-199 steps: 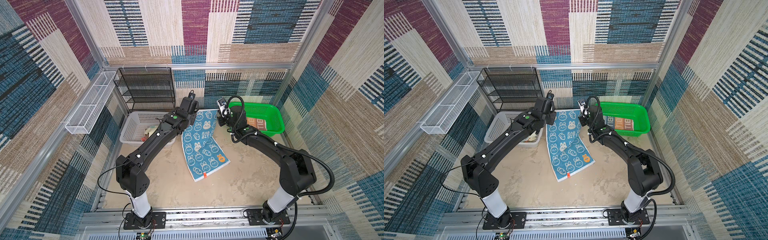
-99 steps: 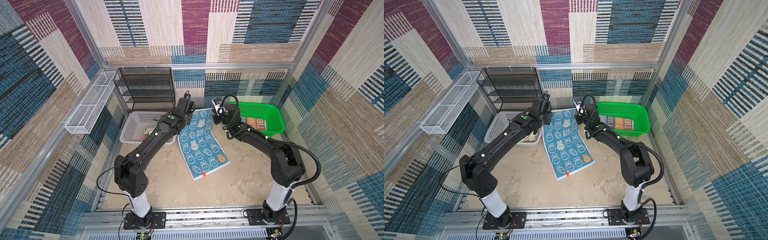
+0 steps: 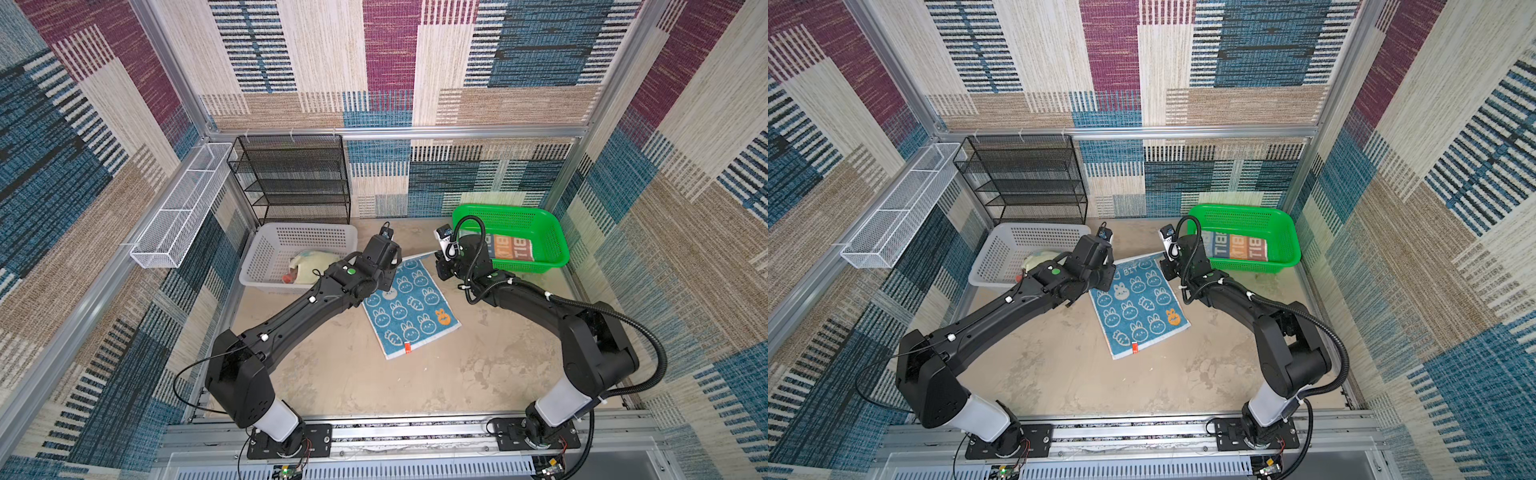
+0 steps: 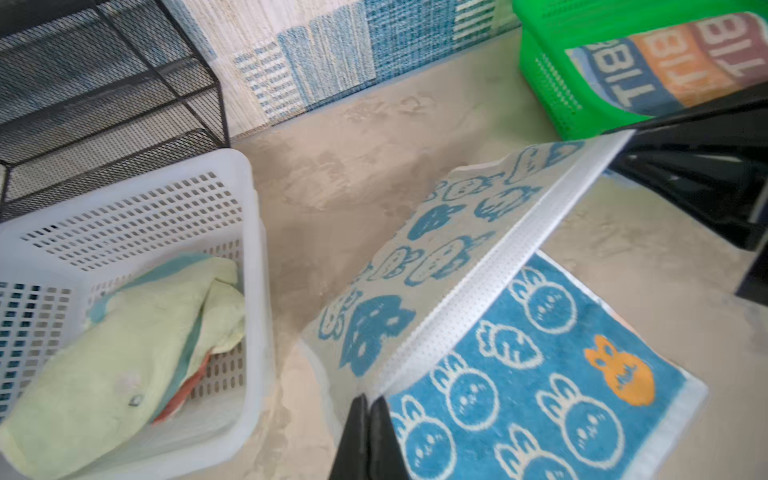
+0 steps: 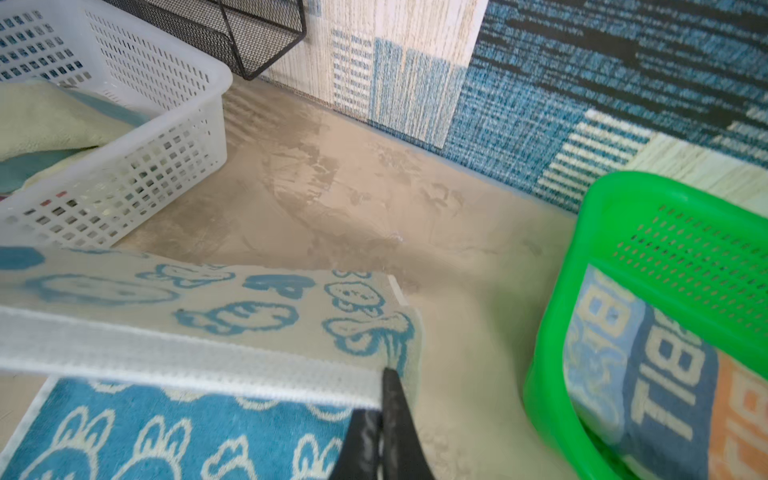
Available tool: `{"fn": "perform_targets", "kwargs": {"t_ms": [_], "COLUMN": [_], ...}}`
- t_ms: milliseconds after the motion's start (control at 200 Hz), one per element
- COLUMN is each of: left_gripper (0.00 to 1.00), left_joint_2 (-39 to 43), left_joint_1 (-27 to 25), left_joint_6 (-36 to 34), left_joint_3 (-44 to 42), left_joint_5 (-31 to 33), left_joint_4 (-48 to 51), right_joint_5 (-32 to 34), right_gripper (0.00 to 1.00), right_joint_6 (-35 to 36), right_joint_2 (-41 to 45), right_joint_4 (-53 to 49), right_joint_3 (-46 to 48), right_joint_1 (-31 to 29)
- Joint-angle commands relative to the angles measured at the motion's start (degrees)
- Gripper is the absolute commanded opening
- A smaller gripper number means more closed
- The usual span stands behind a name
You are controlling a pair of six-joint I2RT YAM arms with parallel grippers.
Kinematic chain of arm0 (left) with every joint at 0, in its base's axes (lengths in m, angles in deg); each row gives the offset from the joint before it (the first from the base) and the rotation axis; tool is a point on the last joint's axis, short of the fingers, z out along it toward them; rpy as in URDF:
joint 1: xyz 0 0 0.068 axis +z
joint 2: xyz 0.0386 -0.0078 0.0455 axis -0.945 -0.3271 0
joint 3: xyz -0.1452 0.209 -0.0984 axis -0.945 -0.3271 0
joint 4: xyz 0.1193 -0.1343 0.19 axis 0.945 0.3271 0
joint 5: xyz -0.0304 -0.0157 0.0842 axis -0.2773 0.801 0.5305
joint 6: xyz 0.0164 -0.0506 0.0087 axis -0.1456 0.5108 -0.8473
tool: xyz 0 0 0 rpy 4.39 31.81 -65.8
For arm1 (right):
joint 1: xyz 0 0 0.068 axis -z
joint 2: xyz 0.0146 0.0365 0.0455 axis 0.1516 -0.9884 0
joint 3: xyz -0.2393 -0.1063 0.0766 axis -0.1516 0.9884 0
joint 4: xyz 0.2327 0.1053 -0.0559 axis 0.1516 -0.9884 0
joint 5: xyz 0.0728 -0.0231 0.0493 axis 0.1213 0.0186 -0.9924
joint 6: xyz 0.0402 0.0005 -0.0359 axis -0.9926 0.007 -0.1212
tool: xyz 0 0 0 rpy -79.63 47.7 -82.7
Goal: Fold and stack the towels
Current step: 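Lower the spread bunny towel flat onto the table with both grippers, then fold the held edge over toward the robot with both grippers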
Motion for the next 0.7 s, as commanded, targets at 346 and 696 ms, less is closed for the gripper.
{"fn": "perform_targets", "kwargs": {"t_ms": [346, 696], "left_gripper": [0.00, 0.00], "left_joint_2": [3.9, 0.2], "left_joint_1": [-7.7, -11.5], "left_joint_6": [15.9, 22.4], "left_joint_3": [-9.6, -13.9], "left_joint_5": [-1.5, -2.6], "left_joint_4": [8.3, 8.3], "right_joint_5": [1.2, -1.4], "right_gripper": [0.00, 0.00], "right_joint_6": [-18.0, -22.8], "right_joint_2": [10.3, 13.1], "right_joint_4": [-9.3, -11.3], "right_joint_3": [15.1, 21.0], "right_joint_1": [0.5, -0.2]}}
